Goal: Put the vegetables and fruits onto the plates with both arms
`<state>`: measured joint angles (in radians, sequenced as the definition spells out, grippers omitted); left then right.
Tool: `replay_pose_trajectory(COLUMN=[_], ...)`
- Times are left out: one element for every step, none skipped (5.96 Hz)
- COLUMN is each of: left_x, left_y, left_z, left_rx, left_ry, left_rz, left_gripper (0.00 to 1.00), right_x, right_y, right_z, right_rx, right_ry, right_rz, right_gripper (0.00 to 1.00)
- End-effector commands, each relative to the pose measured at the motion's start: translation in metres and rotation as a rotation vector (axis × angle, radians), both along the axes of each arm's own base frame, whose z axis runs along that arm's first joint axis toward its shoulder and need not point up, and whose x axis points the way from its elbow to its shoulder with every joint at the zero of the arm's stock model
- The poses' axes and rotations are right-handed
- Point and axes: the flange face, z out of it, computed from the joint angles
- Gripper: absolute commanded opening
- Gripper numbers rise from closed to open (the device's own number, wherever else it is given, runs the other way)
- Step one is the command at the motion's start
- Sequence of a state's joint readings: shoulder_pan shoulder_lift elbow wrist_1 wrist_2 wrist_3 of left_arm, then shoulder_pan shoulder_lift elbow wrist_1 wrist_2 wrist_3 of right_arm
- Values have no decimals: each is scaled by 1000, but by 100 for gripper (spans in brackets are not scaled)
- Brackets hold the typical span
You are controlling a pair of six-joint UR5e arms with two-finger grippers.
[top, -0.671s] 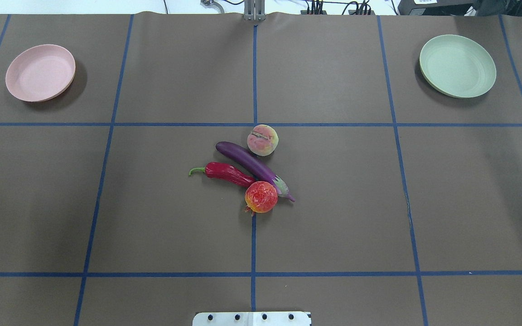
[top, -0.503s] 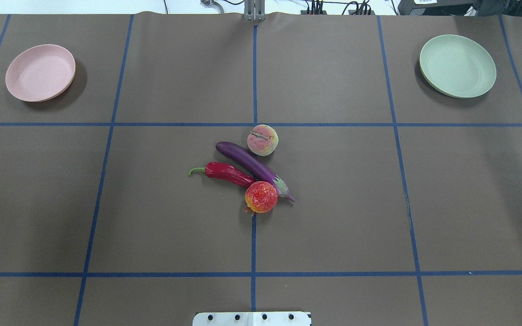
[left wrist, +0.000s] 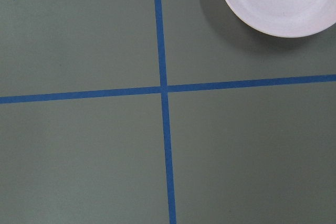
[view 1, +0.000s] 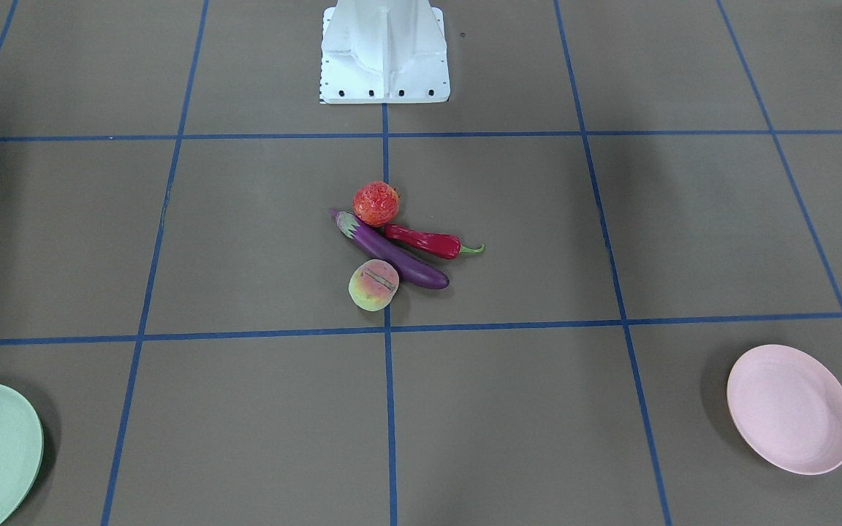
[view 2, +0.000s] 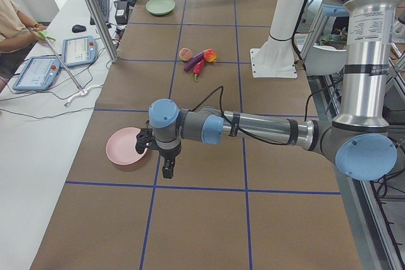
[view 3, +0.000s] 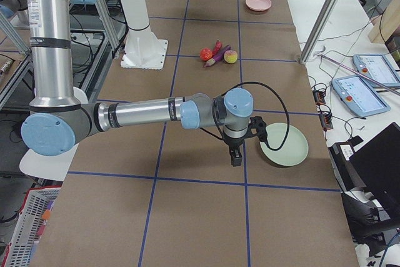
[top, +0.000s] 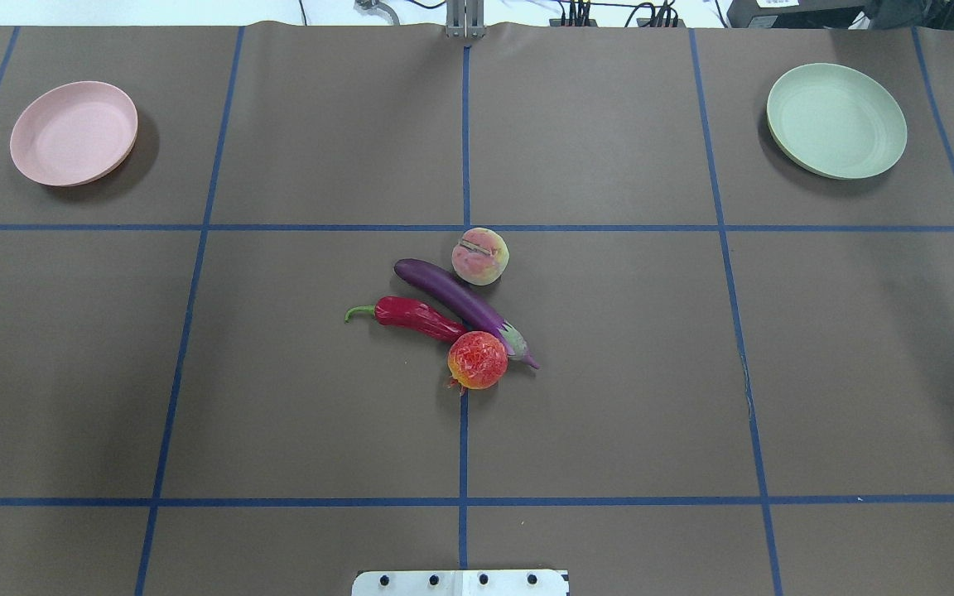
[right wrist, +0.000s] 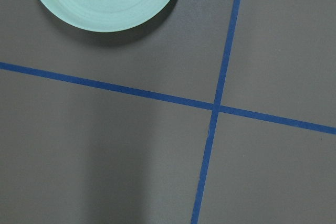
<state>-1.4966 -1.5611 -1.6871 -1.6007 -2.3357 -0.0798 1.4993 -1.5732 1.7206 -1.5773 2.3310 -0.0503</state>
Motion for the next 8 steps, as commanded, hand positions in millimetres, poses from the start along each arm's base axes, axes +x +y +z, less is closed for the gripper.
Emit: replay_pose_trajectory(left_x=[1, 1, 2, 2, 3, 12, 54, 89], left_y=[1, 3, 4, 4, -3, -12, -17, -25], left_z=[-1, 1, 0, 0, -8, -19, -43, -74], left_rx=[3, 1, 11, 20, 35, 53, 3, -64], left_ry=[2, 2, 3, 4, 5, 9, 71, 99], left_rz=[1, 4, 5, 4, 5, 18, 19, -26], left_gripper=[100, 100, 100, 100, 100, 100, 100, 100], right_x=[-9, -11, -14, -24, -26, -31, -34, -34], right_y=[0, 2, 10, 9, 20, 20, 22, 21], right_z=[1, 3, 13, 9, 14, 10, 8, 13], right_rx=[-4, -11, -23, 4, -3, 12, 1, -4], right_ry=[1, -2, -11, -16, -64, -122, -173, -173], right_rz=[-16, -16, -32, -53, -60, -64, -70, -73], right_gripper=[100, 100, 100, 100, 100, 100, 100, 100])
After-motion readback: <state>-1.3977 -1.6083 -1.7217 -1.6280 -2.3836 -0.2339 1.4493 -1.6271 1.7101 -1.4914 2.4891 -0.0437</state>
